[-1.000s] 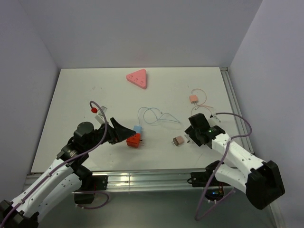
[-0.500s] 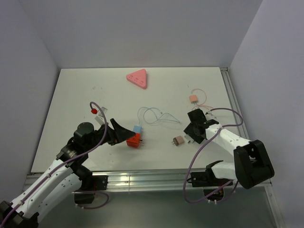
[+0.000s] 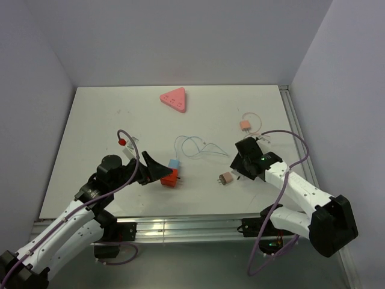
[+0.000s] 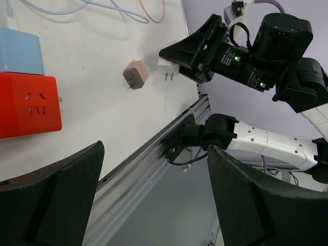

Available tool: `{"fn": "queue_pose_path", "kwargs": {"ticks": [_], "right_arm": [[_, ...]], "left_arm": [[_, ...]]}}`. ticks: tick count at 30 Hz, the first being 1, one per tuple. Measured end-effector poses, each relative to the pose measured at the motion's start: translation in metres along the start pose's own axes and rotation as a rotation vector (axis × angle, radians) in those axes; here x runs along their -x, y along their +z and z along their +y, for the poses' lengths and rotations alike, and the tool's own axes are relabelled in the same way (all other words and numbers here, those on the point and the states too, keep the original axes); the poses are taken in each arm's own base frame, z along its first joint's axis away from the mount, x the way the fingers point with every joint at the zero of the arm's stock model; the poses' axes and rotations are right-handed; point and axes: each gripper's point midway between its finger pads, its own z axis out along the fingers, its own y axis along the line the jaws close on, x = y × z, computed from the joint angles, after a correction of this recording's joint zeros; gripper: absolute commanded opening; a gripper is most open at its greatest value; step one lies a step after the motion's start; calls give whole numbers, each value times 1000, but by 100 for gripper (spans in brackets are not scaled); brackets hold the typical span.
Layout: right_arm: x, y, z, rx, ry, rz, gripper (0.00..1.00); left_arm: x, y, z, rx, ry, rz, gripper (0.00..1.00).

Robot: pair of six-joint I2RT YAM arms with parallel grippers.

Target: Insert the plug

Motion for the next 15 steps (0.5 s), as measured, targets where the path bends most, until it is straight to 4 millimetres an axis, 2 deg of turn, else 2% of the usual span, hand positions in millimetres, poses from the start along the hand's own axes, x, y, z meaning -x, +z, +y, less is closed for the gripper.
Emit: {"fn": "queue_pose_path", "kwargs": {"ticks": [3,6,9,13,15], "right_arm": [[-7,-10,16,88,15,44,39],[-12,-31,53,234,53,81,40],[-11,-67,106,393,77,103,41],[-14,-127,185,593,89,130,41],[-21,-147,214,646,88,150,41]], "left_arm": [[0,0,-4,-26,9,4,86],[1,2,-10,-58,25,-3,86],[2,6,-15,-78,41,-7,85],[-5,20,-16,-54,53,30,86],[-9,25,-16,-38,63,40,86]]}}
